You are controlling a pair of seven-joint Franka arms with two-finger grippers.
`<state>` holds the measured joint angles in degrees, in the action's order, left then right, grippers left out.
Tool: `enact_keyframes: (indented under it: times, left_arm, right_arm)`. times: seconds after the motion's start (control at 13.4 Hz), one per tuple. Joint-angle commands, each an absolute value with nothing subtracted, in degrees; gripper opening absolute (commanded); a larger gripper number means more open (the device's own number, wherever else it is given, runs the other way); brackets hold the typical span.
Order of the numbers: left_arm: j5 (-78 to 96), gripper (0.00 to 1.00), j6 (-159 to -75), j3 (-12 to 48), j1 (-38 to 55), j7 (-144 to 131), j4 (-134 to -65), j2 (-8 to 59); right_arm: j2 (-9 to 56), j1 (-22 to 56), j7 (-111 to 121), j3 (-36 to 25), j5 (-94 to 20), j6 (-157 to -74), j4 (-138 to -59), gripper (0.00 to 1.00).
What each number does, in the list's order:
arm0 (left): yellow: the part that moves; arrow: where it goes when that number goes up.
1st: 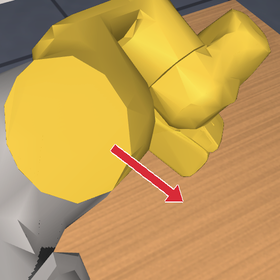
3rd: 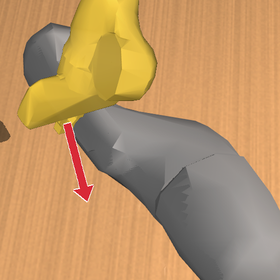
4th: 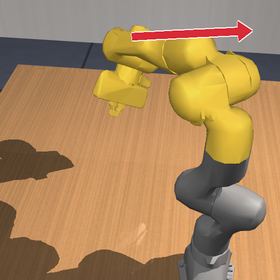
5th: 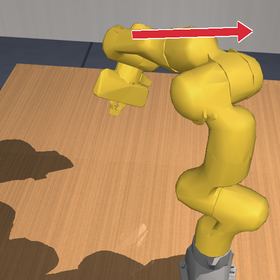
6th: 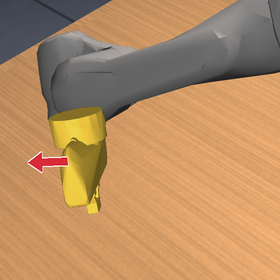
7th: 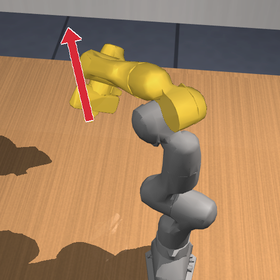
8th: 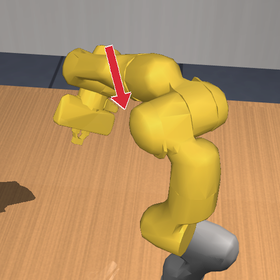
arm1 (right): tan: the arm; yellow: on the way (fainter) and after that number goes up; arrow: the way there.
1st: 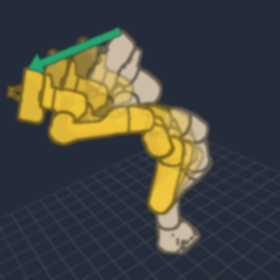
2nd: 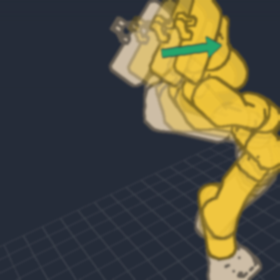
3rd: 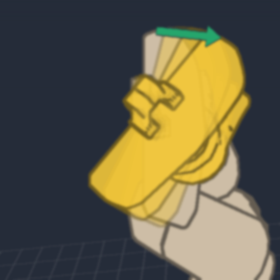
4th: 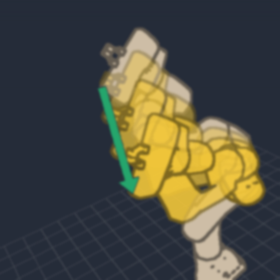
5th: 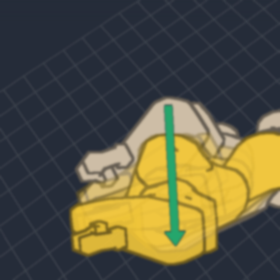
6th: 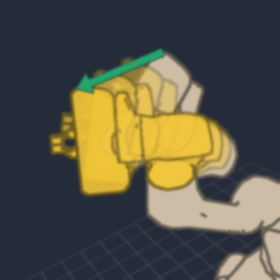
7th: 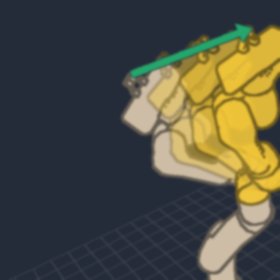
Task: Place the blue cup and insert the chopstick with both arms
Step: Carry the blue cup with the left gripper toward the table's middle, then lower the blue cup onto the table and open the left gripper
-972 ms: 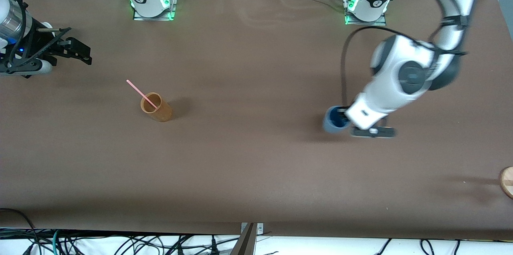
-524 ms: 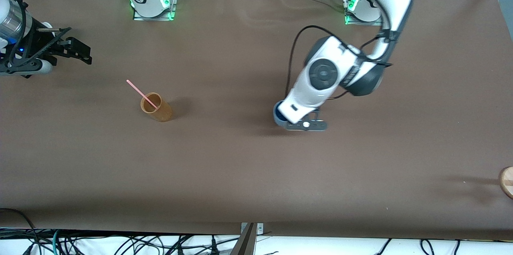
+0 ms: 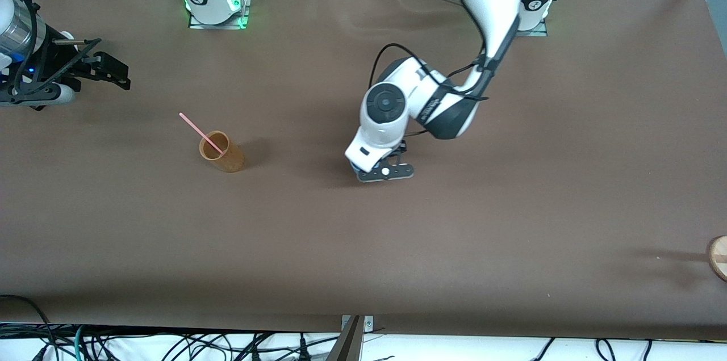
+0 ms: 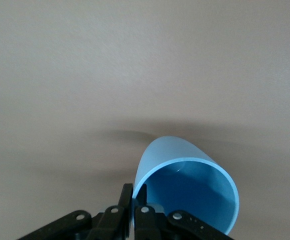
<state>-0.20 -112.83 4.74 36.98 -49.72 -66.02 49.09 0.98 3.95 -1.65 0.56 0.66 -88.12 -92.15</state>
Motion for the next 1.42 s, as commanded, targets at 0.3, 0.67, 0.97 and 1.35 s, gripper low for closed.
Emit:
enact_keyframes:
  times: [0.3,0.67,0.97,1.35]
  left_arm:
    - [-0.4,0.0,-113.7,3.5,40.4,-57.9,-57.4,56.4]
    - [-0.4,0.65,-113.6,3.5,40.1,-57.4,-57.4,56.1]
    - [1.2,0.99,-112.9,3.9,39.2,-55.1,-57.4,55.0]
    - [3.5,1.0,-109.1,3.5,35.4,-46.4,-57.4,51.2]
  right_arm:
    - [0.8,3.8,-1.2,-0.1,1.5,-87.2,-91.3,1.0]
    - [0.8,3.8,-2.2,-0.1,0.8,-87.1,-91.2,1.0]
    - [0.9,3.8,-2.3,0.0,0.7,-87.1,-91.2,1.0]
    - [1.1,5.4,-2.0,0.5,1.1,-86.7,-91.3,1.0]
